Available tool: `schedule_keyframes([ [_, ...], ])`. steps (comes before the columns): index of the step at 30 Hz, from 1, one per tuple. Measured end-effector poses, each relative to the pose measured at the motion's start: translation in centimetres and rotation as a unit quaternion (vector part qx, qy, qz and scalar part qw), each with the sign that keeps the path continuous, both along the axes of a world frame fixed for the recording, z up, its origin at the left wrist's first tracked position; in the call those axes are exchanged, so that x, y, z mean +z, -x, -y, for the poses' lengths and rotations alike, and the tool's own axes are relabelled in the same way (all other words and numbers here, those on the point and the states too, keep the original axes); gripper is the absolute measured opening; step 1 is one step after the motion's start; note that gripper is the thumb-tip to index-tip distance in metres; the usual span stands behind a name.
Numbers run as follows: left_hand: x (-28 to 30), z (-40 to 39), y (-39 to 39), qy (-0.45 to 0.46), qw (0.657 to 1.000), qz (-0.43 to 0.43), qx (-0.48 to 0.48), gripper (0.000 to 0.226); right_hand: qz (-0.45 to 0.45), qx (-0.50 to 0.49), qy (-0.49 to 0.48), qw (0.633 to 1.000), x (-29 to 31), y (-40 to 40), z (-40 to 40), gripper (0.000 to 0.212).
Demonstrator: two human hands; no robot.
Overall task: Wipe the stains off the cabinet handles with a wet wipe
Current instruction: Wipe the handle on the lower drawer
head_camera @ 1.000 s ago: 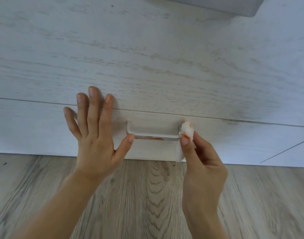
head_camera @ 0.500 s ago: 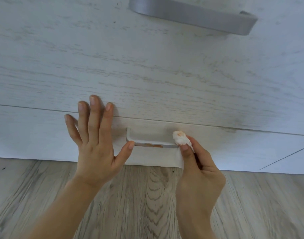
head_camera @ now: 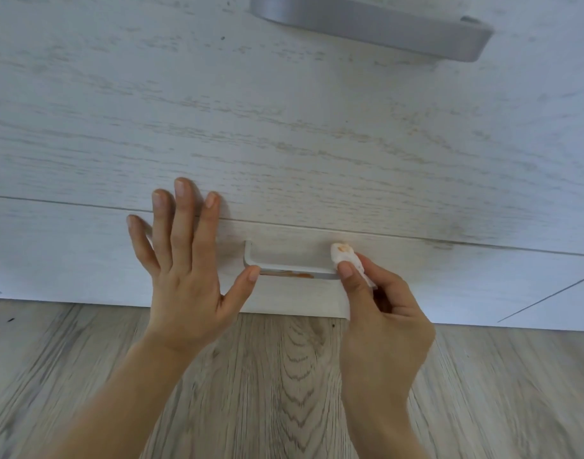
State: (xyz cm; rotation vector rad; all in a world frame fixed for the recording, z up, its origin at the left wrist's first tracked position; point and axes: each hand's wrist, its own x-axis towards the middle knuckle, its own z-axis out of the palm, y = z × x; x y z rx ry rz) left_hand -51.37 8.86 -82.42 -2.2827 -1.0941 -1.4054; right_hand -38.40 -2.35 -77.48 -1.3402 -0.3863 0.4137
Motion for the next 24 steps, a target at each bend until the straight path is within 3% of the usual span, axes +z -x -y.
schedule_keyframes([
  [15,-0.5,0.5,-0.1,0.019,1.0,0.014,0.009,0.071,-0.021,0.006,-0.056,0.998,-0.5,0.5,0.5,0.013],
  [24,-1.1,0.5,0.2,0.031,0.999,0.014,-0.002,0.07,-0.001,0.009,-0.009,1.0,-0.3,0.1,0.3,0.012],
])
